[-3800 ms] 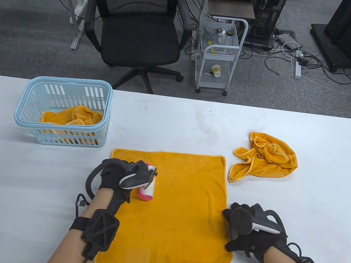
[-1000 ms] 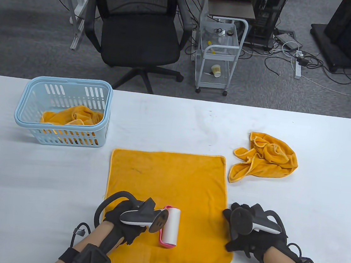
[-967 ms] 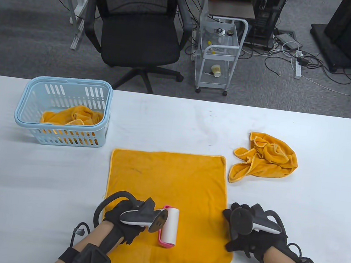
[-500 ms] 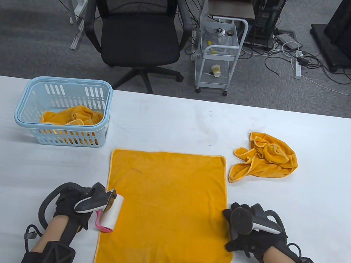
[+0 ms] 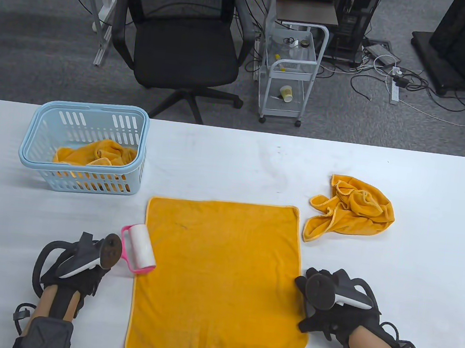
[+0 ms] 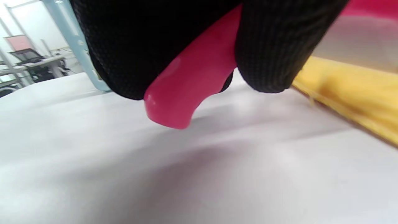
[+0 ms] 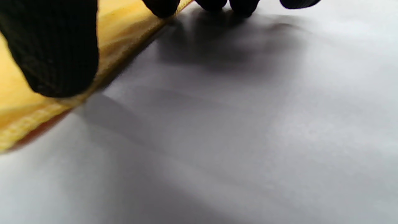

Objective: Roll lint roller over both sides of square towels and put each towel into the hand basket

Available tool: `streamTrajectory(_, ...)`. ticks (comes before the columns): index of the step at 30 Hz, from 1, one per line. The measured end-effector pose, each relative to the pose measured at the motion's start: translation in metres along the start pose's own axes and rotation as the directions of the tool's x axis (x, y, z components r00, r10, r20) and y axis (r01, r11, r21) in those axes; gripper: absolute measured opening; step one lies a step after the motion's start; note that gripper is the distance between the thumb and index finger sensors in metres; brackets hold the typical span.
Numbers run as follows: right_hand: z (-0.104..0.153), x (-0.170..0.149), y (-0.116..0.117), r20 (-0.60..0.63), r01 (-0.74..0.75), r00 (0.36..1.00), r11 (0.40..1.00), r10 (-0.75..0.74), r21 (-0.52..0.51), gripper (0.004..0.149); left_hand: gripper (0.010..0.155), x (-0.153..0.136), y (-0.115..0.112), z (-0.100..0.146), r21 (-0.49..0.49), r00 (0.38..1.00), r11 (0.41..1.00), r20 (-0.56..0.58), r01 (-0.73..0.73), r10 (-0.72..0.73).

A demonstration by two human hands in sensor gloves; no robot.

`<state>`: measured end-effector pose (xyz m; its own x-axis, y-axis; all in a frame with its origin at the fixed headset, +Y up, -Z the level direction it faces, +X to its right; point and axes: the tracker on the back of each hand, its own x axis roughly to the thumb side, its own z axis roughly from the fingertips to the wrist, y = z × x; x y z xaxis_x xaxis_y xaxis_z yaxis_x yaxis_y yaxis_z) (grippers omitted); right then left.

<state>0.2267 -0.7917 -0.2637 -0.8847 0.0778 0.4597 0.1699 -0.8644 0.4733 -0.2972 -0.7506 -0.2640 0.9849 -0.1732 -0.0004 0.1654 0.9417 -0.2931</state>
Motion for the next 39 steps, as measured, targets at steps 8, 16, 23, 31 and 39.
streamTrajectory(8, 0.000, -0.001, 0.000, 0.001, 0.005, 1.000, 1.000, -0.005, 0.000, 0.103, 0.066, -0.025, -0.016, -0.009, -0.024, 0.987, 0.998, -0.152, -0.055, 0.050)
streamTrajectory(16, 0.000, -0.001, 0.000, 0.001, 0.007, 1.000, 1.000, -0.007, 0.000, 0.103, 0.067, -0.028, -0.029, -0.014, -0.112, 0.977, 0.993, -0.211, -0.026, 0.002)
streamTrajectory(23, 0.000, -0.001, -0.001, 0.006, 0.015, 1.000, 1.000, -0.014, -0.014, 0.102, 0.076, -0.014, 0.015, 0.005, 0.077, 0.981, 0.997, -0.194, 0.004, 0.011)
streamTrajectory(31, 0.004, -0.011, -0.006, 0.001, 0.081, 0.997, 0.994, -0.081, -0.067, 0.101, 0.078, 0.110, 0.073, 0.017, 0.128, 0.973, 0.988, 0.225, -0.084, 0.053)
streamTrajectory(39, 0.007, -0.014, -0.008, -0.006, 0.079, 0.997, 0.992, -0.080, -0.100, 0.100, 0.095, 0.229, 0.045, -0.013, -0.089, 0.900, 0.994, 0.436, 0.059, -0.014)
